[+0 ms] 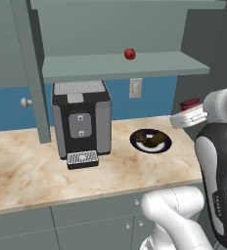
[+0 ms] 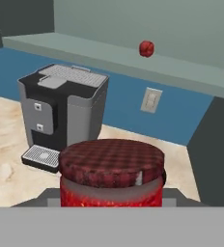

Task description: Pick the avocado and bread from the counter and place them on the plate. Then pick the jam from the cabinet and place it next to the plate. Lastly close the cabinet door.

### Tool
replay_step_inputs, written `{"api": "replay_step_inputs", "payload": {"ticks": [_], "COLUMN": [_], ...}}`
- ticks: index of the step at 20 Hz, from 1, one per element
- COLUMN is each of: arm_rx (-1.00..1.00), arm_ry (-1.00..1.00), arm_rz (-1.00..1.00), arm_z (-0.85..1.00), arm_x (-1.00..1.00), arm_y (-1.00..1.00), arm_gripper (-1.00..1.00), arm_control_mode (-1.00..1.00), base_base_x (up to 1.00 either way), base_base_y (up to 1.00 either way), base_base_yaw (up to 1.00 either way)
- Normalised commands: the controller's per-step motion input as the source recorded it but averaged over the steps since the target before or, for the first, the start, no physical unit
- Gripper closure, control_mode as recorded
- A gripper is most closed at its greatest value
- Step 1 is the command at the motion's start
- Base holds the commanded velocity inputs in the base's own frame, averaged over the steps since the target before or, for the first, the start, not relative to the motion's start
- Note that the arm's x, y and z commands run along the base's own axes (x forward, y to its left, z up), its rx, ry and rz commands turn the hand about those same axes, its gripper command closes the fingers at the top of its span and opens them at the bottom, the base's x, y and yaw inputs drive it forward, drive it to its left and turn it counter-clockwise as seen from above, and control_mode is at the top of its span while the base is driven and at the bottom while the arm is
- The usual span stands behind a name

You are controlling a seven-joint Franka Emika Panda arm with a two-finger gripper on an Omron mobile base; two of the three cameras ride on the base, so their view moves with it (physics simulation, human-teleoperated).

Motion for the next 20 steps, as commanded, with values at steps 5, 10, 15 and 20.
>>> {"api": "replay_step_inputs", "payload": {"ticks": [5, 10, 15, 20], "arm_rx": [-0.04, -0.04, 0.00, 0.00], "arm_ry": [0.04, 0.02, 0.00, 0.01], "arm_rz": [0.00, 0.00, 0.00, 0.00], "arm_z": [-0.23, -0.42, -0.62, -0.51], "arm_x": [-0.03, -0.05, 0.00, 0.00], "arm_y": [-0.01, 0.00, -0.14, -0.19], "arm_gripper": [1.00, 1.00, 1.00, 1.00], "arm_control_mode": [-1.00, -1.00, -1.00, -1.00], "base_base_x": [0.00, 0.00, 0.00, 0.00], "base_base_y": [0.00, 0.00, 0.00, 0.00], "base_base_yaw": [0.00, 0.00, 0.00, 0.00]}}
